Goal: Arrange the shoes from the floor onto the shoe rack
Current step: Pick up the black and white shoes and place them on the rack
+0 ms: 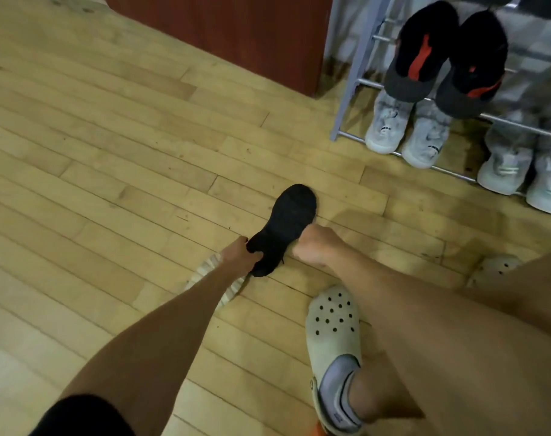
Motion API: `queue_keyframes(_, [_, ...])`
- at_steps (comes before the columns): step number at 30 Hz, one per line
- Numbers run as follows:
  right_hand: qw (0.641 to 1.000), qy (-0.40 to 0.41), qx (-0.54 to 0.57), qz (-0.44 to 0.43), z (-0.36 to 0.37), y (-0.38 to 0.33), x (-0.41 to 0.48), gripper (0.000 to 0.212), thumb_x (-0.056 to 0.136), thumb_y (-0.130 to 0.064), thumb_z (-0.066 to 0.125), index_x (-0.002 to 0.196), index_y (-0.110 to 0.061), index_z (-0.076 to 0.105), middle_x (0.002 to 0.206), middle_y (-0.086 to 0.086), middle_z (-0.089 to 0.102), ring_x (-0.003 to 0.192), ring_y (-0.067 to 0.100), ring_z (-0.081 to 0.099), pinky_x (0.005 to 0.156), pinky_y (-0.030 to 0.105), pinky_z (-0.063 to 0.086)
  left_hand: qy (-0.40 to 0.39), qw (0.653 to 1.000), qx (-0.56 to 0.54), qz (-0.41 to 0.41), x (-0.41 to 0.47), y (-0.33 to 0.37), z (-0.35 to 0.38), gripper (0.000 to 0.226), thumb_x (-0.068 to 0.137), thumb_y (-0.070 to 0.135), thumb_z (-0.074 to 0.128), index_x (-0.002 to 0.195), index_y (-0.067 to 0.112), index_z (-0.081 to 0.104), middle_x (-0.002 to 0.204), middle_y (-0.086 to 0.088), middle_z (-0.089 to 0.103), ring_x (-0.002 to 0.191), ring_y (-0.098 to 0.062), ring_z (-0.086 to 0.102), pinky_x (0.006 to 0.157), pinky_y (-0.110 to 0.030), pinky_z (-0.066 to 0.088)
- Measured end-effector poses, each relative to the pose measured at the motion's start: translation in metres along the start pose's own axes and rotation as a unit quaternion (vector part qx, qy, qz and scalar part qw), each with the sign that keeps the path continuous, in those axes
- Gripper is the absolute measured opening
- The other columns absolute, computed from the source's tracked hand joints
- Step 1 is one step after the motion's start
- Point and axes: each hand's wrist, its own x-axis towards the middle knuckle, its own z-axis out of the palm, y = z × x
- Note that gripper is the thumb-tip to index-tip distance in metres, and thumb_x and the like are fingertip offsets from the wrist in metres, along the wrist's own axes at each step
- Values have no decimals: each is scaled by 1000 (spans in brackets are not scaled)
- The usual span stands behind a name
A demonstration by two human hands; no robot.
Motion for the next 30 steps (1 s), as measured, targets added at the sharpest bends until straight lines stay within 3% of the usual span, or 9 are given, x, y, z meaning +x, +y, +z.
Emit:
queue_keyframes(3, [1000,-3,20,-4,2,0,7,27,89,-12,48,64,-13,37,70,3,43,71,20,50,46,25,30,10,1000,7,-27,13,6,5,44,87,22,63,124,0,56,118,-19,64,108,-34,61,88,-38,51])
queue_keyframes(6, [999,6,42,8,-5,12,5,10,91,-12,46,81,-10,48,84,5,52,82,22,53,54,24,37,24,1000,14,-11,12,9,2,45,80,24,69,121,7,60,112,-14,66,104,-30,62,87,-40,55])
queue_keyframes(10, [996,27,58,58,-15,41,-4,27,94,-16,45,117,-7,56,107,11,60,96,26,59,74,31,47,126,957,201,167,-9,12,8,50,77,27,69,124,22,54,116,-2,55,106,-20,45,85,-32,44])
queue_keyframes(12, [995,33,53,74,-15,54,-8,31,95,-17,45,122,-5,55,104,11,60,97,27,59,82,34,50,74,933,272,225,-16,6,23,49,79,36,68,124,25,52,123,-1,48,107,-19,39,94,-33,37])
queue_keyframes(15, [995,33,38,82,-17,64,-11,26,93,-13,44,113,-3,58,75,3,48,86,24,56,81,34,51,-43,956,233,172,-17,-1,34,37,83,45,64,116,29,63,127,0,41,113,-22,31,101,-37,30])
queue_keyframes(19, [995,40,46,83,-21,68,-13,12,91,-9,43,85,-6,53,70,2,44,77,21,56,72,33,51,41,974,161,154,-8,8,40,45,87,22,61,131,19,53,133,-11,38,125,-31,34,103,-38,33])
queue_keyframes(21, [994,41,55,81,-22,69,-12,20,90,-8,43,71,-9,45,70,2,46,64,16,48,62,30,43,32,972,193,131,-2,13,40,59,86,21,63,141,17,40,139,-13,32,129,-32,31,106,-41,34])
queue_keyframes(24, [994,38,62,77,-23,70,-11,21,89,-7,42,69,-12,43,71,3,47,59,15,45,58,28,40,-49,957,268,97,13,20,39,72,84,23,65,147,13,30,140,-18,37,129,-35,37,106,-44,37])
queue_keyframes(30, [995,40,48,80,-26,77,-8,11,89,-7,42,81,-8,49,72,3,48,60,16,47,59,29,42,-105,950,291,52,11,34,40,63,82,25,71,134,5,42,133,-18,47,123,-35,46,99,-39,44])
